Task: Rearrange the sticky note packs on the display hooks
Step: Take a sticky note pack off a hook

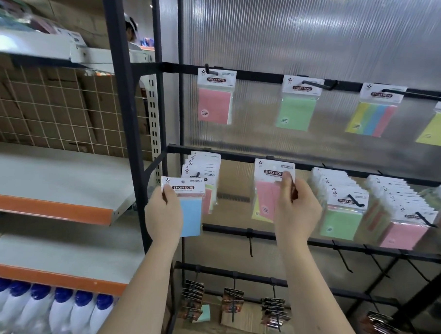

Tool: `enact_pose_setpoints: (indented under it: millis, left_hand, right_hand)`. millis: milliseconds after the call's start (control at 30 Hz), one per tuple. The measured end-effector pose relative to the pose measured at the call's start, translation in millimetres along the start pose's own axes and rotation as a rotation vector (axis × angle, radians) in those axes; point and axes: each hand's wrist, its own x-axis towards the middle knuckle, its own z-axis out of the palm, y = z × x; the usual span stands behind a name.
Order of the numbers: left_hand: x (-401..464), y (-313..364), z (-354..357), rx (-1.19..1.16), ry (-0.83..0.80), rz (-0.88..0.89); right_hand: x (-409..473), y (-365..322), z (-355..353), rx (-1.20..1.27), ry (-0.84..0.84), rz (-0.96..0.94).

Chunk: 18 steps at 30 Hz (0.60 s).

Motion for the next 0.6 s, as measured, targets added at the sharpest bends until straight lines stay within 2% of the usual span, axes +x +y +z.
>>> enact_pose_setpoints:
  millis: [300,600]
  left_hand:
    - [20,26,-21,-0.045,0.256,0.043]
    - [29,36,-27,-0.147,0.324,0.139]
  right_hand:
    - [33,-50,44,0.262,-0.137,-0.069]
    - [65,-113,79,0.384,-0.205,-0.212]
